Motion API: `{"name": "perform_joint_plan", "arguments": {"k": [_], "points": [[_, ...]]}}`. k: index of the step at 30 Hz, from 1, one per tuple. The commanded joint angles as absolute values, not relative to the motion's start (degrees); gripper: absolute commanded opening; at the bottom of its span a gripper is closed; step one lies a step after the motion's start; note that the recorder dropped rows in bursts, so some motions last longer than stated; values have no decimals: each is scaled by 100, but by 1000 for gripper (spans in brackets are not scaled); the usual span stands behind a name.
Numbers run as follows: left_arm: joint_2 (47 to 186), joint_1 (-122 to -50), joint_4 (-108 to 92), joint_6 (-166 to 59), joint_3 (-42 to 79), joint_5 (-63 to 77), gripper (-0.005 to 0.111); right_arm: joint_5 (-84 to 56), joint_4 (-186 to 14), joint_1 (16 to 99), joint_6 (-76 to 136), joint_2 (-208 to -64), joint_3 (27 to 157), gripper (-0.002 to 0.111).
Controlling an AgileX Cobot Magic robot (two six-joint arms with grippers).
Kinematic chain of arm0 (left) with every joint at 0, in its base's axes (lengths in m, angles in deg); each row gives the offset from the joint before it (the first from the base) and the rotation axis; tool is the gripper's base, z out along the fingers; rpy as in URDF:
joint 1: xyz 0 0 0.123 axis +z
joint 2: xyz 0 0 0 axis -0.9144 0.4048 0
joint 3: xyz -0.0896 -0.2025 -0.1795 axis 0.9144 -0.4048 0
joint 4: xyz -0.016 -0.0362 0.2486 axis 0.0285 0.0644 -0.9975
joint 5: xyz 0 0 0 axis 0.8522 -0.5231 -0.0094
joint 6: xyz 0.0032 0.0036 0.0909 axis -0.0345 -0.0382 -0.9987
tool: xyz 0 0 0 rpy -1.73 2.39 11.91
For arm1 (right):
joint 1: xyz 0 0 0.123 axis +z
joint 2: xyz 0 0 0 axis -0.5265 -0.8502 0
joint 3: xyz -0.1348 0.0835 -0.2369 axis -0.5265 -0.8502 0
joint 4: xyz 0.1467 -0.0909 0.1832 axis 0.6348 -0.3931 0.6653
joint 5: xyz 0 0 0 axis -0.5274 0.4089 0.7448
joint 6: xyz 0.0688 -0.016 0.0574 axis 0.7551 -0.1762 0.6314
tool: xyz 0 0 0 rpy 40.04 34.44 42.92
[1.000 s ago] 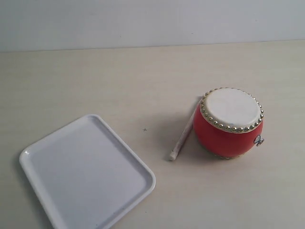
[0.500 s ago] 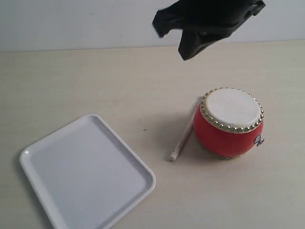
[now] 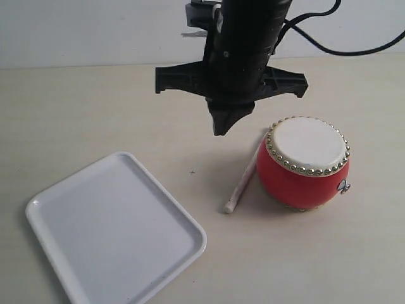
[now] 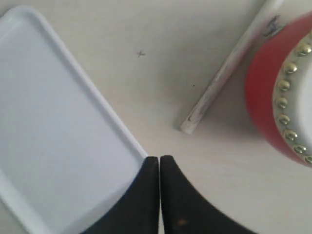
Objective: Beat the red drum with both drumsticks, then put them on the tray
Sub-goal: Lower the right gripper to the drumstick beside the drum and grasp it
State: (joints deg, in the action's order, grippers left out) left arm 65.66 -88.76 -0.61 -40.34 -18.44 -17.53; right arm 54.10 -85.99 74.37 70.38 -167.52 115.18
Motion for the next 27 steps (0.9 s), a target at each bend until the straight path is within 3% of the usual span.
{"name": "perform_joint_plan", "arguments": {"k": [1,11,20,27], "points": [[6379,-8955,-100,-3984,-1855,-1648,0,5315,-9682,7840,8610,-16962,11554,10],[6370,-9153,-140,-3984,-1868,-1669,0,5443,-9489,8037,9586,-17793,11554,40],[6365,-9290,-140,-3984,-1868,-1680,0,5281,-9784,8037,10605,-18091,11554,42],[6365,-9307,-140,-3984,-1868,-1692,0,4510,-9516,7861,10383,-17951,10524,48]]}}
